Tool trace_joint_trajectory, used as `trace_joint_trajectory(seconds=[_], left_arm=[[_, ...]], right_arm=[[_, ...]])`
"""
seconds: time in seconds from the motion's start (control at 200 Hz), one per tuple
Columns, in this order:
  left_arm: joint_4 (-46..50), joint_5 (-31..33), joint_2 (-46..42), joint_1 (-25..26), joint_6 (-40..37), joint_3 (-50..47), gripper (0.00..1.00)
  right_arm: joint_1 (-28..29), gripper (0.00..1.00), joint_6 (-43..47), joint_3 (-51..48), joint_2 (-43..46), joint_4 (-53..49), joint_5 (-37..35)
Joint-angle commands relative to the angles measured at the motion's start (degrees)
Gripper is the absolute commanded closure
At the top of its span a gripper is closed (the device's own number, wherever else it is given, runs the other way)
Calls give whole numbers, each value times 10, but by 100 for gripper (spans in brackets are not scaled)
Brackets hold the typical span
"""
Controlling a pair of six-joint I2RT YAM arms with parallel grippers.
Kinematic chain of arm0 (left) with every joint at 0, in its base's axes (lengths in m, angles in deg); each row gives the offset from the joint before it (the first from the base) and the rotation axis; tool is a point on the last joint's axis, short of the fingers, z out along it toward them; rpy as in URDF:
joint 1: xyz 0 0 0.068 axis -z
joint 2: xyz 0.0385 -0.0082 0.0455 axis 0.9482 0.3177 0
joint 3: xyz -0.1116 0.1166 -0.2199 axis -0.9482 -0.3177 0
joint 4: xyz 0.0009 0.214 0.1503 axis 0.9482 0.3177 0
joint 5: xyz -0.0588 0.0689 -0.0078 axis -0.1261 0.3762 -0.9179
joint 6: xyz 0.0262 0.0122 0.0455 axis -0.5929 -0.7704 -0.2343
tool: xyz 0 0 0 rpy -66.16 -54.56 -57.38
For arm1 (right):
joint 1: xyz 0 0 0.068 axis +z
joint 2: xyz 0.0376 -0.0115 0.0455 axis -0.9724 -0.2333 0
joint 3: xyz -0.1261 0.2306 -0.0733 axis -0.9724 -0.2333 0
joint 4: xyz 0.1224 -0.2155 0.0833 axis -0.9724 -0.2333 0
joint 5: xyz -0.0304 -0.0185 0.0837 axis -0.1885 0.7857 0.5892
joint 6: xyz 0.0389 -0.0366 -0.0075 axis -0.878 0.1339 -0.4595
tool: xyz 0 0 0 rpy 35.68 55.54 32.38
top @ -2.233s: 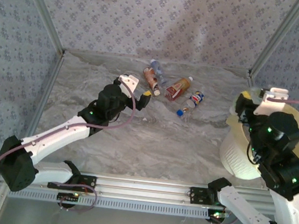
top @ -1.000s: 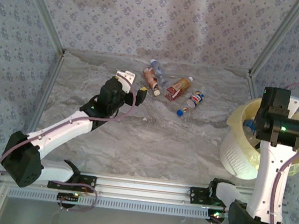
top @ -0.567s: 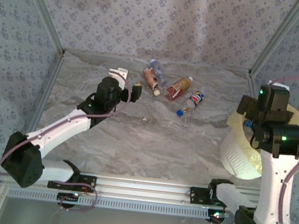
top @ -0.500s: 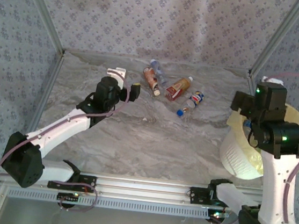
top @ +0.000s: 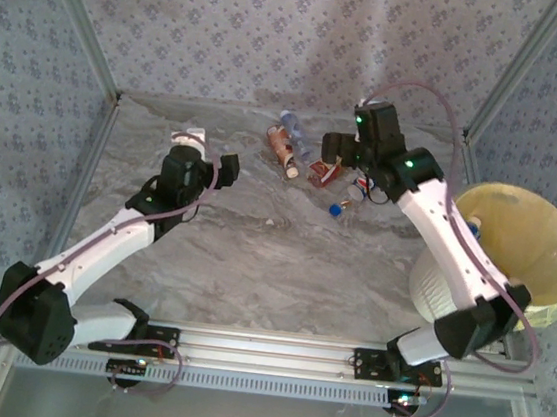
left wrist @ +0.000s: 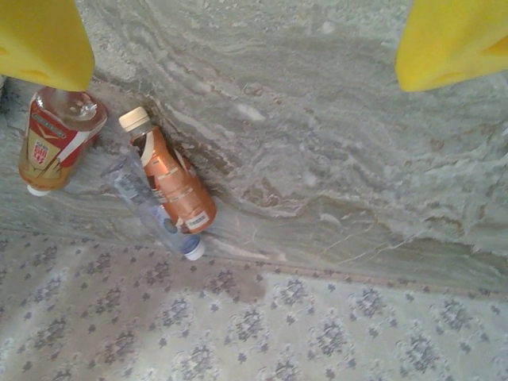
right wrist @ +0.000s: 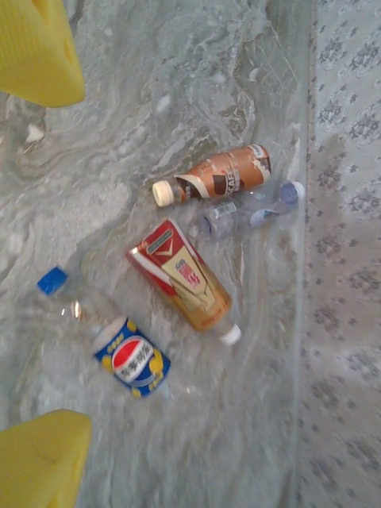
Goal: Put the plastic bottles in the bin
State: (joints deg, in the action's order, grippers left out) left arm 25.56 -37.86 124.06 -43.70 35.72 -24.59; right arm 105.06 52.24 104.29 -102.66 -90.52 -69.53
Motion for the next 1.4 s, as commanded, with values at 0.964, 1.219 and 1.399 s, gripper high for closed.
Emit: trace_joint_trajectory(seconds=[0.964,1.219,1.399], left_arm=[[53,44,-100,-54,44,-69,2],[54,44,-91,-61,46,-72,2],[55,39,-84,-61,45,-68,2]], right_arm=[[-180,6,-273,-48,-305,143,41],[-195,15,-271,-17,-358,153,36],[-199,26,-257,-19,-369,183,35]])
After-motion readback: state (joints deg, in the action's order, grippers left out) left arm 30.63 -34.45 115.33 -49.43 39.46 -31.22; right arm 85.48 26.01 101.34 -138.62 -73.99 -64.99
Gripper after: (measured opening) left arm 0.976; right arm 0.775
